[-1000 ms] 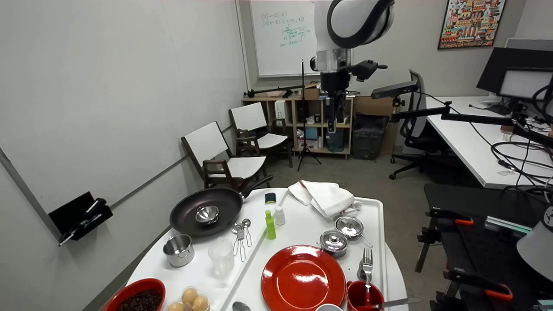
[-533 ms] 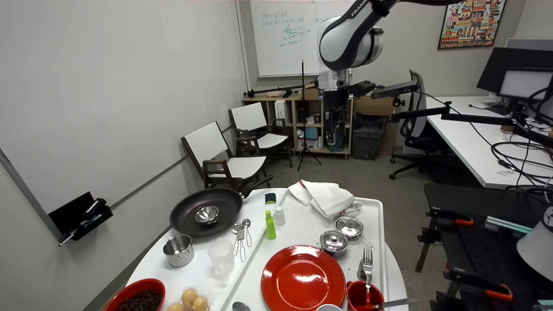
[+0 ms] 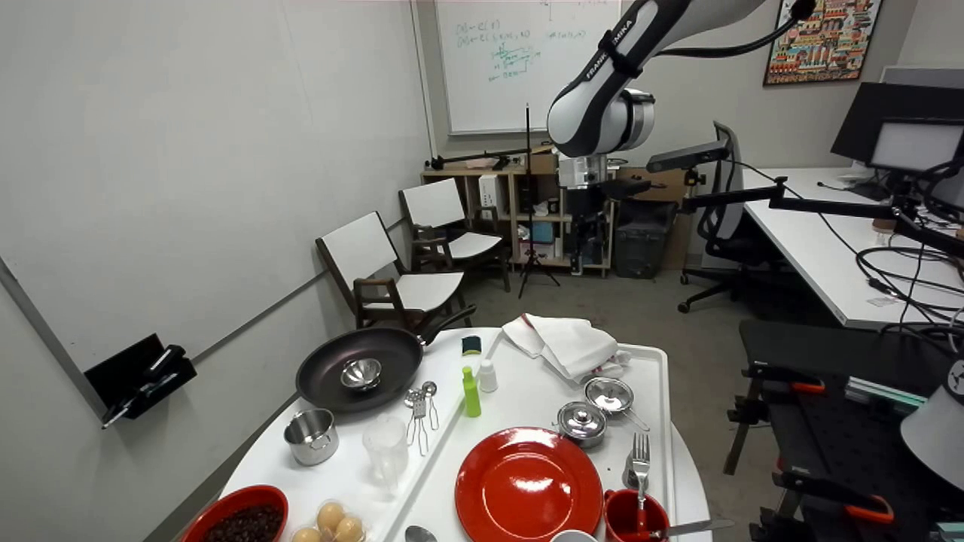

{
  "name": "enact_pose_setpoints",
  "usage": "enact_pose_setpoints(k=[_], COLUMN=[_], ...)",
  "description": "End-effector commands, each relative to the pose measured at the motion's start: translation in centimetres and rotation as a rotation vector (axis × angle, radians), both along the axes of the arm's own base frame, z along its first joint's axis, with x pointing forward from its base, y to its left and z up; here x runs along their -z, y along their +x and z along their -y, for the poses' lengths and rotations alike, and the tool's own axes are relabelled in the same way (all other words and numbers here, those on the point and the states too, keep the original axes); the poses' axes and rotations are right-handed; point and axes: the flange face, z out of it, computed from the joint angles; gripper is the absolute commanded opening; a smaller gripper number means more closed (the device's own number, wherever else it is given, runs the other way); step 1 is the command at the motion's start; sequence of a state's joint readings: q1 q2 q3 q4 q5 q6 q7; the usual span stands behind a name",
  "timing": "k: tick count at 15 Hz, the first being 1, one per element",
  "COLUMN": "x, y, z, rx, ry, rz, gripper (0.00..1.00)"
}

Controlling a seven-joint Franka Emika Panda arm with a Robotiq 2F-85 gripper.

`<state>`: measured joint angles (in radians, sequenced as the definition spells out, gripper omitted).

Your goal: Use the white towel to wipe the pan

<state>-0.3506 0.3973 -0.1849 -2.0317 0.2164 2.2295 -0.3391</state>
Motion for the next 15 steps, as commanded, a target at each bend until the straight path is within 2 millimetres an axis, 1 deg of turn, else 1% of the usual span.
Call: enact_pose_setpoints(k=[1,3,7,10,15], x=[3.3,5.1,7.8,10.1,15.2], y=[1.5,2.0,3.4,4.5,5.5], z=[1.7,2.6,4.4,5.4,5.7], rx=[0.027,0.046,0.072,0.078,0.050], ry=[0.023,0.017,-0.034,-0.081,-0.148], rz=[0.021,0.025,0.063,0.075,0.051], gripper=[1.00,1.00,1.00,1.00,1.00])
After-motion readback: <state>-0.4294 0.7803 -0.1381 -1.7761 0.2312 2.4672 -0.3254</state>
